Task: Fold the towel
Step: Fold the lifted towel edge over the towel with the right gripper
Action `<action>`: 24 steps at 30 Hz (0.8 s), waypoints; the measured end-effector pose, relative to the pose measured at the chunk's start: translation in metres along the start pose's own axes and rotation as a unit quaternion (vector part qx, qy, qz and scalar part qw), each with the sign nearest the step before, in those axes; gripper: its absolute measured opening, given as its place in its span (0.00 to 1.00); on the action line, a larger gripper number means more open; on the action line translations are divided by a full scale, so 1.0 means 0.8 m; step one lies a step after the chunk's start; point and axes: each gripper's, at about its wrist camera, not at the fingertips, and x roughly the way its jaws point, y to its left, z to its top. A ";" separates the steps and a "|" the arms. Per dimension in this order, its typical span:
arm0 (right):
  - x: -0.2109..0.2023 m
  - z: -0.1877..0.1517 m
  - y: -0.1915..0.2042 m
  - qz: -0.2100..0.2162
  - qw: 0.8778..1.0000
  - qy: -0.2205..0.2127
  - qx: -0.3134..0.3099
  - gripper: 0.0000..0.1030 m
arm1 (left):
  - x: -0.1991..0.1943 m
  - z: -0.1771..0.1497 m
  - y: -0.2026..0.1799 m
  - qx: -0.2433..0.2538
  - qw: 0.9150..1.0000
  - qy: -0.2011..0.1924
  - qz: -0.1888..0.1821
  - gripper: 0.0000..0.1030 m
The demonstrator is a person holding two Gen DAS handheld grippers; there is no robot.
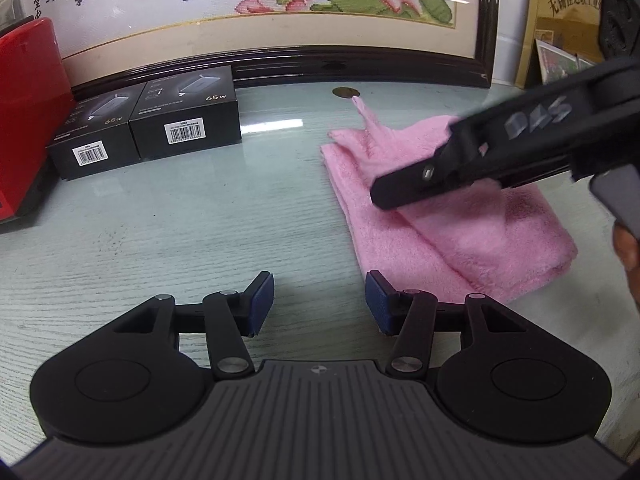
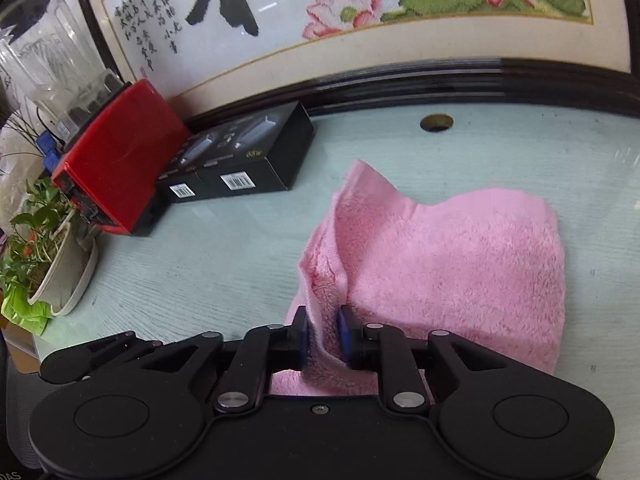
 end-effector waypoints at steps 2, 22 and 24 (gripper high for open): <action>-0.001 -0.001 0.001 0.005 1.000 -0.001 0.004 0.57 | -0.002 0.000 0.004 0.001 1.000 0.001 0.005 0.59; 0.009 -0.055 0.036 -0.191 0.960 0.001 -0.203 0.62 | -0.034 0.014 0.046 -0.020 0.999 -0.017 0.039 0.59; 0.007 -0.057 0.034 -0.191 0.961 0.000 -0.198 0.62 | -0.036 0.020 0.037 -0.012 0.999 -0.023 0.035 0.59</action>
